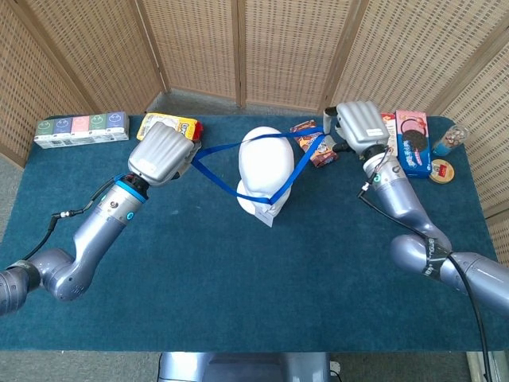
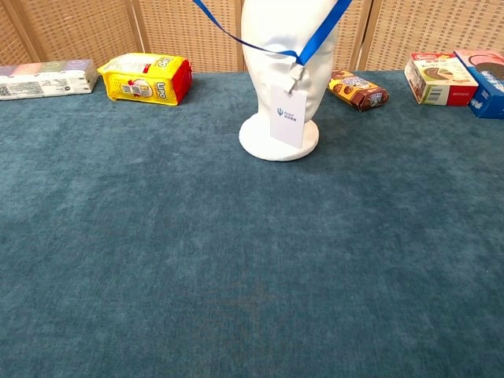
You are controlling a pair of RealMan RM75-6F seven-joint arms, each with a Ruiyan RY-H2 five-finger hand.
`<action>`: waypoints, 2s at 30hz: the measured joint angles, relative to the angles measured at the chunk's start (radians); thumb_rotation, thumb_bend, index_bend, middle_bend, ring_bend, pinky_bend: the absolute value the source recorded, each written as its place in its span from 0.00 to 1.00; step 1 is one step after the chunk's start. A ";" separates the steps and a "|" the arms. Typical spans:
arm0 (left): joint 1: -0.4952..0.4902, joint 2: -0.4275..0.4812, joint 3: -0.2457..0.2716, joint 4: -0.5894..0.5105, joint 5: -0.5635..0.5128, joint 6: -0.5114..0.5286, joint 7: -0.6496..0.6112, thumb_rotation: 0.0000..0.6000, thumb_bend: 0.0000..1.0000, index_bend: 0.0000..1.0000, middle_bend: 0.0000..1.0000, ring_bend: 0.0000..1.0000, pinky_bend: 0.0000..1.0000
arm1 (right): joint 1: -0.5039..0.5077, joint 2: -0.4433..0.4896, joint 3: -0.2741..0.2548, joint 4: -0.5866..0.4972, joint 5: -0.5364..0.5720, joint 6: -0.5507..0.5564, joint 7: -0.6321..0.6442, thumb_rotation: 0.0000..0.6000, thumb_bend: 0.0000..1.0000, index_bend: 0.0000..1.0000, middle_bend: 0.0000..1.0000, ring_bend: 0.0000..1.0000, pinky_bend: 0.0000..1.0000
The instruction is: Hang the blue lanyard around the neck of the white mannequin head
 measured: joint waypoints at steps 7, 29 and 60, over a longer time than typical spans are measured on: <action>-0.001 -0.009 0.005 0.012 -0.009 0.000 0.011 1.00 0.49 0.64 1.00 1.00 0.91 | 0.015 -0.020 -0.007 0.020 0.024 -0.001 -0.029 1.00 0.46 0.72 1.00 1.00 1.00; -0.013 -0.032 0.018 0.024 -0.064 -0.010 0.061 1.00 0.44 0.64 1.00 1.00 0.91 | 0.047 -0.051 -0.032 0.058 0.082 -0.010 -0.101 1.00 0.45 0.67 1.00 1.00 1.00; -0.022 -0.034 0.038 0.003 -0.129 0.011 0.111 0.97 0.15 0.54 1.00 0.99 0.91 | 0.029 -0.044 -0.030 0.045 0.090 0.018 -0.095 1.00 0.29 0.60 1.00 1.00 1.00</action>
